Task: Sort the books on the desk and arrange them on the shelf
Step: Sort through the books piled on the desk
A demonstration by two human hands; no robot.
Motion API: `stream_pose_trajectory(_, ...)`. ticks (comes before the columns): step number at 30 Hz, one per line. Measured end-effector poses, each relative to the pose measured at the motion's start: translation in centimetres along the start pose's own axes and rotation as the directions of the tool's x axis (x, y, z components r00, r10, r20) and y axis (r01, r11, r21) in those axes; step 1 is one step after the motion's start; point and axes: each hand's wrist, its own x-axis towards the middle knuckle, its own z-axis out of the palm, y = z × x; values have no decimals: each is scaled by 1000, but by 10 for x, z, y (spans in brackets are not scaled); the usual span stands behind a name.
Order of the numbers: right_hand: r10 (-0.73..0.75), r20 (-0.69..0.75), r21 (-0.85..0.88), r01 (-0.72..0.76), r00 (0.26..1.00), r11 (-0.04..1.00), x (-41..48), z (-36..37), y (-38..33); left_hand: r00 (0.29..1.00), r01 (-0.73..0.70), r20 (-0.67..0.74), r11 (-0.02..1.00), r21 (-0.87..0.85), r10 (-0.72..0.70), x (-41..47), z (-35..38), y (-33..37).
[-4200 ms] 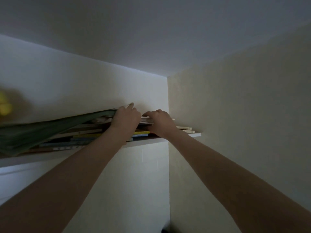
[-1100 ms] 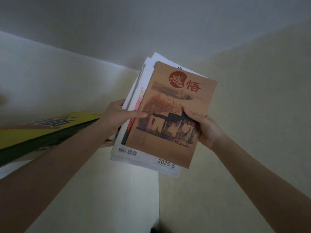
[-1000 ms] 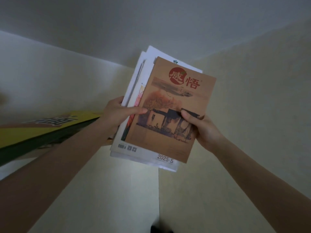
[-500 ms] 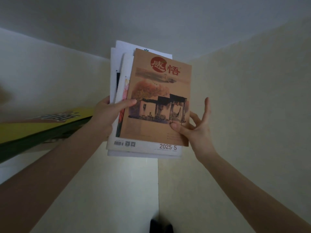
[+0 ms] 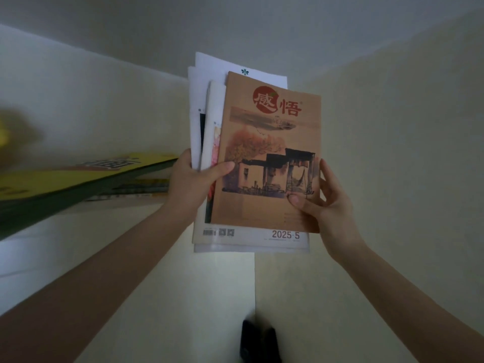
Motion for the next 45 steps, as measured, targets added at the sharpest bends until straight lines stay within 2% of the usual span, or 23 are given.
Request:
stream_pose_trajectory(7, 32, -46, -44, -34, 998, 998, -44, -31, 8, 999, 29, 29, 999, 38, -30, -39, 15, -22)
stream_pose_trajectory(12, 105, -99, -89, -113, 990, 990, -83, -54, 25, 995, 60, 75, 995, 76, -66, -76, 27, -50)
stream_pose_trajectory(24, 344, -202, -150, -376, 917, 914, -182, -98, 82, 938, 304, 93, 920, 245, -335, -167, 42, -151)
stream_pose_trajectory(29, 382, -217, -212, -425, 898, 880, -213, -114, 118, 883, 411, 110, 866, 286, -456, -195, 43, -196)
stream_pose_trajectory(35, 475, -246, -206, -525, 845, 826, -242, -126, 163, 819, 482, 123, 789, 382, -560, -218, 43, -251)
stream_pose_trajectory(42, 612, -254, -262, -662, 749, 702, -287, -136, 221, 683, 622, 79, 635, 458, -726, -266, 32, -320)
stream_pose_trajectory(45, 657, -238, -272, -699, 715, 661, -305, -140, 246, 645, 652, 64, 593, 472, -761, -282, 26, -342)
